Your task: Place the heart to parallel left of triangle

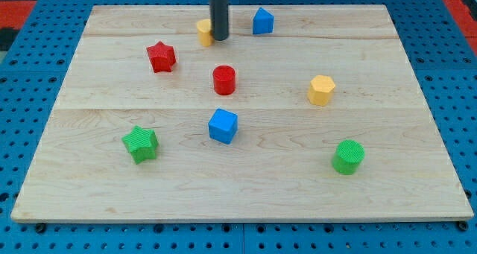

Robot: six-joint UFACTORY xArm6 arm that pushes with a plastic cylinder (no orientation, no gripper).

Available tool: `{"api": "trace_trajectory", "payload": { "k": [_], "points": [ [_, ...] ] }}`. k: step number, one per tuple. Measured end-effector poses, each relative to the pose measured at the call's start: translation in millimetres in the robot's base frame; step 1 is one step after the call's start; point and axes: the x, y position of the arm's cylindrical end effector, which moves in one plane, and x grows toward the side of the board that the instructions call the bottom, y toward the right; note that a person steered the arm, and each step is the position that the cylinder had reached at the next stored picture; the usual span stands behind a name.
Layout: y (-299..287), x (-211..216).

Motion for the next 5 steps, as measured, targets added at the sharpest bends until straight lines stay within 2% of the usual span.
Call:
{"api": "trace_trajectory", "payload": {
  "k": [2, 3, 4, 5],
  "points": [
    [-40, 24],
    [-53, -3],
    [-30, -7],
    [-83, -21]
  ]
}}
